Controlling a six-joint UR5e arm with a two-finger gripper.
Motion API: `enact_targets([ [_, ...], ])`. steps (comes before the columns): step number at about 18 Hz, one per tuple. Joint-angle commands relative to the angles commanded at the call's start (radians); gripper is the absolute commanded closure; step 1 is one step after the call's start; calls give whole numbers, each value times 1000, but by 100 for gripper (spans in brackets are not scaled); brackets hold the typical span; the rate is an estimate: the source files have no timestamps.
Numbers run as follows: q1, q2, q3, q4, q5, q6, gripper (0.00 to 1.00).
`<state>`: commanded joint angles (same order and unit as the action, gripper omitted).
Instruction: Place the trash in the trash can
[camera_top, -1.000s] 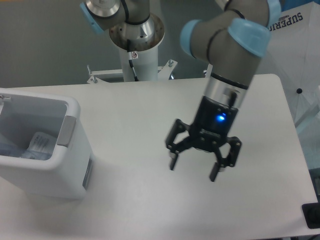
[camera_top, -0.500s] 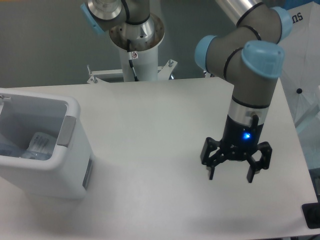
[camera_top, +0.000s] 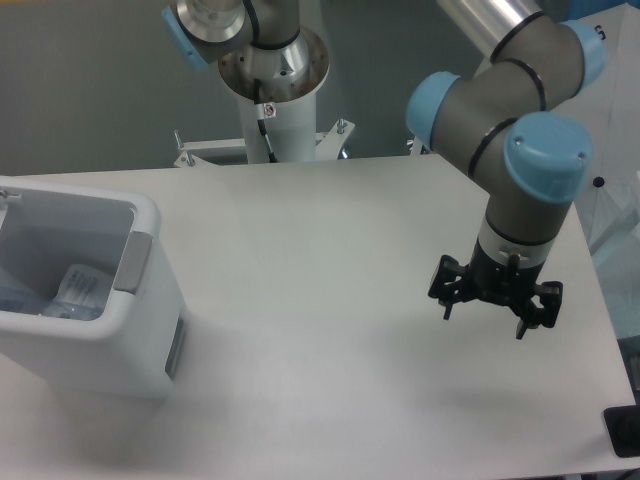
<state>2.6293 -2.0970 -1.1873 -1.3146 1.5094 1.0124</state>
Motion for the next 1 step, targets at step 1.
enact_targets([
  [1,0,0,-2,0,2,0,0],
])
